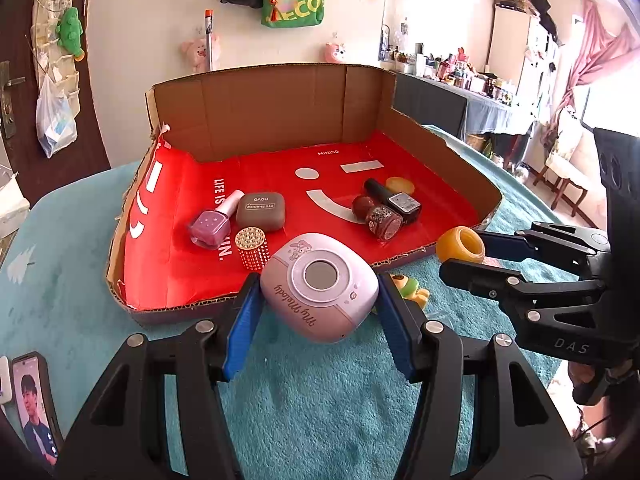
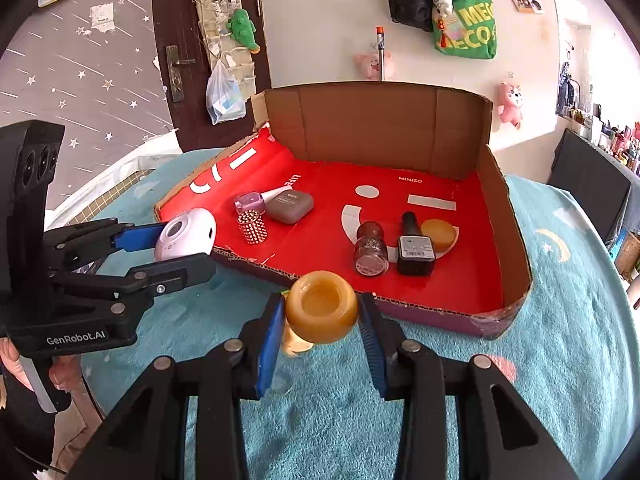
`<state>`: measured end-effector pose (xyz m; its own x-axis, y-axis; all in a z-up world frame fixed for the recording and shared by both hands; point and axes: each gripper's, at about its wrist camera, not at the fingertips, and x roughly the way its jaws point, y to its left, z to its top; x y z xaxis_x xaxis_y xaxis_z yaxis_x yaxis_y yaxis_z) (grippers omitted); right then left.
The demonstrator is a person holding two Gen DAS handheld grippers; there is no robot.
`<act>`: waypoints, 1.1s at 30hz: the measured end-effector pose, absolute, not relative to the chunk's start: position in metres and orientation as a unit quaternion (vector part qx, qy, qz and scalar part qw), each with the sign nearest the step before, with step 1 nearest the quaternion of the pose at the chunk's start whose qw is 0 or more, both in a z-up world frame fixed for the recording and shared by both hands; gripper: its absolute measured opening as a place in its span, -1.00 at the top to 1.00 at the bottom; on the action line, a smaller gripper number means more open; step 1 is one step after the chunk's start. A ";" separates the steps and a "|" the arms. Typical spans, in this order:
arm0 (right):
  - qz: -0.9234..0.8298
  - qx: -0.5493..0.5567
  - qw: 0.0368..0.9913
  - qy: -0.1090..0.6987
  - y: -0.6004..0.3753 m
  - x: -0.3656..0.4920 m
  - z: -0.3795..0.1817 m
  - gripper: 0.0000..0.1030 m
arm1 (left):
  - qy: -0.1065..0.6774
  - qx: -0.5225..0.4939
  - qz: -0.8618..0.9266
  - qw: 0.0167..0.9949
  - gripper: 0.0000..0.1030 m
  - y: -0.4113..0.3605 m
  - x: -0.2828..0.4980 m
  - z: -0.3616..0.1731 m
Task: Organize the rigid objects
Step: 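Carry the pink case into the box with the left tool while the right tool carries the orange ring in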
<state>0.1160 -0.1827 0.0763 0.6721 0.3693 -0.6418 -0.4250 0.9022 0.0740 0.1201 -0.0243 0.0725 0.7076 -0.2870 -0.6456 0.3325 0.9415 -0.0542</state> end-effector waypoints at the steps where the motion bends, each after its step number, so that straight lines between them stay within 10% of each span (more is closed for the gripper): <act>1: 0.218 -0.041 0.913 0.341 -0.183 0.117 0.077 0.22 | 0.344 0.034 -0.168 0.923 -0.06 -0.024 0.120 0.073; 33: 0.261 -0.011 0.858 0.442 -0.169 0.201 0.058 0.22 | 0.444 -0.010 -0.217 0.869 -0.06 -0.017 0.196 0.046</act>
